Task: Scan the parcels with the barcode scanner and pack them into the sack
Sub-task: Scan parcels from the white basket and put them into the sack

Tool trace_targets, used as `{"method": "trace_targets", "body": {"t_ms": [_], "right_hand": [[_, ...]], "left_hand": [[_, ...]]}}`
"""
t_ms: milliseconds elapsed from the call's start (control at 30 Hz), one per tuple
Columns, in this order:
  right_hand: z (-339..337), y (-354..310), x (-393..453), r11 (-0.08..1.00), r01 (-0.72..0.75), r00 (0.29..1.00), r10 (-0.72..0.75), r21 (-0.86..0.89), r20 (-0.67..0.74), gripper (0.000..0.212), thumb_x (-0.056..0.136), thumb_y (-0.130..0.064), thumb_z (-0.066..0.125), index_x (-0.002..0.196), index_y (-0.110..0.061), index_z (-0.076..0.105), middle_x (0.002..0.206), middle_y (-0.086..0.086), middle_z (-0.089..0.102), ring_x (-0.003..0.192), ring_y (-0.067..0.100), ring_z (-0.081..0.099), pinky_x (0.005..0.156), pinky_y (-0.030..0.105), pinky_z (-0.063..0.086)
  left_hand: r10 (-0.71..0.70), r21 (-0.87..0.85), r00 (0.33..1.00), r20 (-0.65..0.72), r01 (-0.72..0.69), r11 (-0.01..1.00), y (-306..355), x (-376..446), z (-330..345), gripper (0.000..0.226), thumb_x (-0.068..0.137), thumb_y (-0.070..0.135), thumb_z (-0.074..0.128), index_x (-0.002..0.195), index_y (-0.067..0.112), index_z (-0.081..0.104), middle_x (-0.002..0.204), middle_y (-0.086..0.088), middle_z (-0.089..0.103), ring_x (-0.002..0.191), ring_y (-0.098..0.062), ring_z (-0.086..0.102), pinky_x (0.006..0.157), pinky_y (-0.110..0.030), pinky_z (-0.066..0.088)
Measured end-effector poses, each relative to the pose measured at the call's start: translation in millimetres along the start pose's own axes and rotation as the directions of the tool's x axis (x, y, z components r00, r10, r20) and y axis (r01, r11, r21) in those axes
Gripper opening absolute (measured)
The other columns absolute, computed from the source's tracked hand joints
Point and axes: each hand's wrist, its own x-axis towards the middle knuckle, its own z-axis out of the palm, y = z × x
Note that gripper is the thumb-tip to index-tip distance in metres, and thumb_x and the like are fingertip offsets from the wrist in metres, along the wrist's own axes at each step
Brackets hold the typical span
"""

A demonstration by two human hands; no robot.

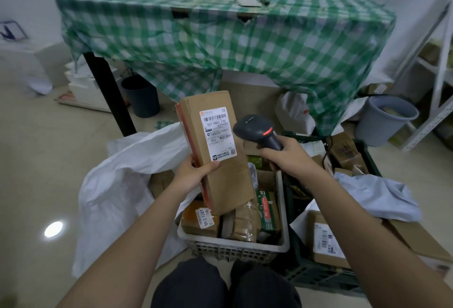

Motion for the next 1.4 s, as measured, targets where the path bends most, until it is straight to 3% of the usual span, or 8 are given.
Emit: {"method": "trace_targets", "body": {"t_ms": [100,300,533,833,1033,1133,1267,1400], "right_hand": [[-7,-5,-2,0.987,-0.081,0.996,0.076,0.139,0.04,0.02,0.085,-0.021,0.071,0.076,-0.011,0.056,0.061,0.005,0.051,0.047,0.013,0.047,0.052,0.026,0.04],[-11,-5,-7,0.953,-0.138,0.989,0.118,0.269,0.088,0.018,0.084,-0.017,0.068,0.073,-0.013,0.054,0.059,0.002,0.05,0.046,0.015,0.041,0.05,0.026,0.035],[-12,-9,-11,0.975,-0.116,0.992,0.103,0.192,0.073,0.019,0.083,-0.019,0.069,0.073,-0.011,0.055,0.059,0.004,0.052,0.047,0.015,0.045,0.053,0.026,0.04],[14,-3,4,0.97,-0.046,0.967,0.103,0.24,-0.233,0.012,0.085,-0.019,0.071,0.084,-0.013,0.062,0.068,0.007,0.059,0.058,0.016,0.053,0.063,0.033,0.045],[59,-16,22,0.995,-0.045,0.979,0.061,0.09,-0.195,0.016,0.082,-0.017,0.072,0.086,-0.004,0.063,0.065,0.006,0.058,0.06,0.016,0.052,0.057,0.028,0.04],[81,-15,35,0.998,-0.054,0.988,0.056,0.021,-0.141,0.014,0.08,-0.012,0.072,0.083,-0.008,0.059,0.071,0.009,0.054,0.067,0.019,0.05,0.06,0.031,0.037],[110,0,57,0.989,-0.131,0.977,0.139,0.063,-0.161,0.018,0.078,-0.004,0.07,0.09,-0.006,0.057,0.077,0.01,0.055,0.076,0.026,0.053,0.069,0.038,0.043],[127,24,82,0.983,-0.151,0.94,0.174,0.099,-0.294,0.021,0.079,-0.012,0.071,0.097,-0.013,0.059,0.077,0.004,0.058,0.083,0.031,0.059,0.073,0.036,0.044]], "left_hand": [[0.024,-0.02,1.0,-0.01,-0.024,0.999,2,2,5,0.059,0.083,0.031,0.073,0.135,0.024,0.046,0.116,0.01,0.06,0.093,-0.006,0.059,0.062,-0.012,0.048],[0.012,-0.066,1.0,-0.017,-0.013,0.998,5,5,10,0.056,0.086,0.022,0.071,0.136,0.021,0.045,0.11,0.009,0.059,0.075,0.006,0.053,0.048,-0.005,0.047],[0.037,0.007,0.999,-0.018,-0.037,0.999,4,7,4,0.068,0.081,0.037,0.074,0.14,0.026,0.042,0.133,0.002,0.057,0.103,-0.012,0.054,0.091,-0.033,0.048],[0.164,-0.083,0.979,-0.121,-0.174,0.981,16,-23,-46,0.073,0.081,0.044,0.072,0.144,0.035,0.036,0.126,0.012,0.058,0.111,-0.013,0.059,0.089,-0.029,0.052],[0.277,0.135,0.926,-0.258,-0.249,0.959,27,-53,-119,0.084,0.076,0.048,0.075,0.147,0.042,0.03,0.126,0.017,0.056,0.105,0.0,0.057,0.083,-0.018,0.046],[0.282,0.319,0.912,-0.298,-0.183,0.93,17,-58,-154,0.1,0.068,0.061,0.076,0.15,0.037,0.025,0.133,0.016,0.051,0.118,-0.006,0.053,0.096,-0.023,0.043],[0.228,0.656,0.94,-0.253,-0.007,0.755,-15,-54,-176,0.102,0.069,0.076,0.061,0.152,0.04,0.013,0.136,-0.002,0.048,0.125,-0.027,0.042,0.102,-0.041,0.04],[0.247,0.812,0.946,-0.208,0.026,0.584,-49,-31,-174,0.097,0.077,0.073,0.055,0.152,0.041,0.002,0.151,-0.002,0.027,0.137,-0.027,0.019,0.107,-0.048,0.033]]}}
